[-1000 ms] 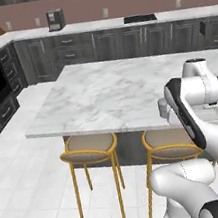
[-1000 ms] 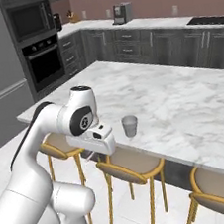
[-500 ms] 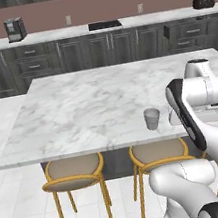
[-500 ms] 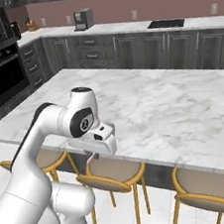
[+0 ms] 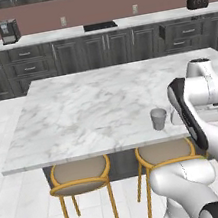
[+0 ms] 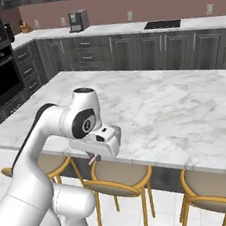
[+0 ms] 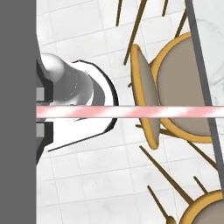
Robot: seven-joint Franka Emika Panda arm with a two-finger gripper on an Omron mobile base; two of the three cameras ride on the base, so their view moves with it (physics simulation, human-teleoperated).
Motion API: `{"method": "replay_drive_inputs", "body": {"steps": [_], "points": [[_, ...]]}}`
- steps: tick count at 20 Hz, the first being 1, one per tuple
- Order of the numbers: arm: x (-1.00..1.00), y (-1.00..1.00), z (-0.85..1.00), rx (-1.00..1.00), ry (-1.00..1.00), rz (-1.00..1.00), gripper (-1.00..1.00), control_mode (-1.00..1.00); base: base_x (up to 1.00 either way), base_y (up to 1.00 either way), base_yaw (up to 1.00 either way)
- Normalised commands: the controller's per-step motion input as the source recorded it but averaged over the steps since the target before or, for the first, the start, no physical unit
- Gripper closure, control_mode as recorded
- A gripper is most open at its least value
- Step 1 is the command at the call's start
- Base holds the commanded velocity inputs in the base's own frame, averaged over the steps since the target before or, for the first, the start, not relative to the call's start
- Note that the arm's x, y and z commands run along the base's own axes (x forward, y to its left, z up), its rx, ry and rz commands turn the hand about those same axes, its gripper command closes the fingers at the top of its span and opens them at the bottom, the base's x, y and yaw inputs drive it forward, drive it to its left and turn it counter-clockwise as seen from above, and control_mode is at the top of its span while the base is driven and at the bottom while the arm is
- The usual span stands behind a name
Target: Take a straw from the drawer in front and place it inside the glass cup on the dining counter.
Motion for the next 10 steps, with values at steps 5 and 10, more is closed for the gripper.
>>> {"method": "replay_drive_inputs", "body": {"steps": [5, 10], "points": [[0.14, 0.06, 0.11, 0.15, 0.21, -0.01, 1.00, -1.00, 0.00, 0.00, 0.00], [0.03, 0.04, 0.68, 0.30, 0.22, -0.22, 1.00, -1.00, 0.00, 0.00, 0.00]]}}
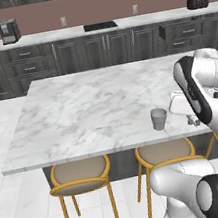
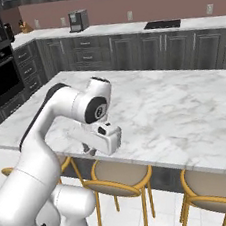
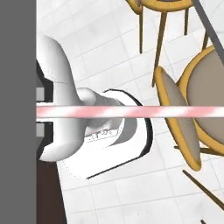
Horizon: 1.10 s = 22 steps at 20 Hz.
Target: Take a straw from the drawer in front and place it inside the glass cup on the dining counter.
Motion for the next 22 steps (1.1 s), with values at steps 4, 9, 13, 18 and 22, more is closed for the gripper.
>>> {"method": "replay_drive_inputs", "body": {"steps": [4, 9, 13, 18, 22], "points": [[0.02, 0.01, 0.94, 0.33, 0.25, -0.28, 1.00, -1.00, 0.00, 0.00, 0.00], [0.00, 0.07, 0.87, 0.27, 0.28, -0.27, 1.00, -1.00, 0.00, 0.00, 0.00], [0.00, 0.27, 0.46, 0.22, 0.35, -0.25, 1.00, -1.00, 0.00, 0.00, 0.00], [0.00, 0.51, 0.05, 0.17, 0.29, -0.21, 1.00, -1.00, 0.00, 0.00, 0.00], [0.12, 0.39, 0.00, 0.06, 0.06, -0.21, 1.00, -1.00, 0.00, 0.00, 0.00]]}}
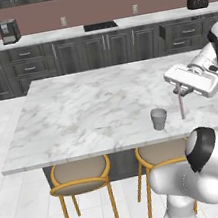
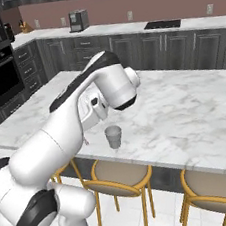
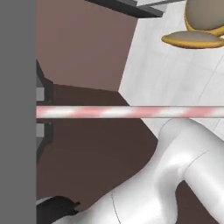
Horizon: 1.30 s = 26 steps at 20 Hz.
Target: Take a straw from the drawer in front and place it inside the glass cup on the dining counter.
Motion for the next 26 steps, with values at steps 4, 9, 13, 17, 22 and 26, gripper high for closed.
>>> {"method": "replay_drive_inputs", "body": {"steps": [4, 9, 13, 17, 22, 26], "points": [[0.10, 0.01, 0.00, 0.01, 0.00, -0.18, 1.00, -1.00, 0.00, 0.00, 0.00], [0.28, -0.03, 0.00, 0.00, 0.00, -0.12, 1.00, -1.00, 0.00, 0.00, 0.00], [0.58, 0.00, -0.02, 0.00, 0.00, -0.07, 1.00, -1.00, 0.00, 0.00, 0.00], [0.70, -0.03, -0.04, 0.01, 0.01, -0.03, 1.00, -1.00, 0.00, 0.00, 0.00], [0.66, -0.03, -0.24, 0.08, 0.09, -0.02, 1.00, -1.00, 0.00, 0.00, 0.00], [0.48, -0.17, -0.33, 0.12, 0.07, 0.00, 1.00, -1.00, 0.00, 0.00, 0.00]]}}
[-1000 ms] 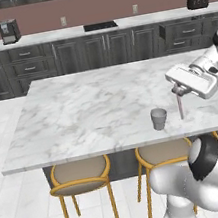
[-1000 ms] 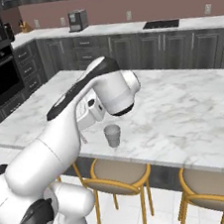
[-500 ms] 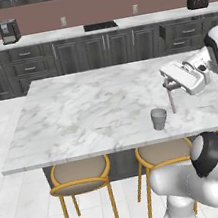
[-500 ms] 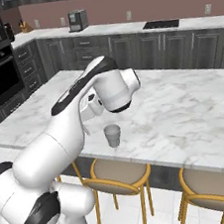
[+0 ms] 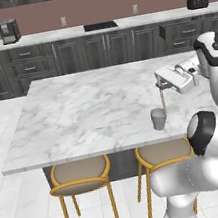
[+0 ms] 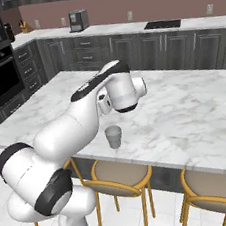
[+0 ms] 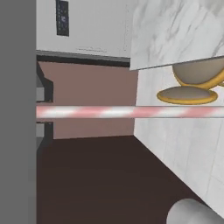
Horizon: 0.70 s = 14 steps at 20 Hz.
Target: Take a straw from the drawer in front and place it inside the glass cup on the dining counter.
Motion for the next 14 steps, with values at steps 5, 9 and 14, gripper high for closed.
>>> {"method": "replay_drive_inputs", "body": {"steps": [5, 9, 14], "points": [[0.53, -0.22, -0.02, 0.08, 0.01, 0.00, 1.00, -1.00, 0.00, 0.00, 0.00], [0.47, -0.15, -0.03, 0.01, 0.01, -0.01, 1.00, -1.00, 0.00, 0.00, 0.00], [0.08, -0.24, -0.10, 0.01, 0.01, 0.00, 1.00, -1.00, 0.00, 0.00, 0.00]]}}
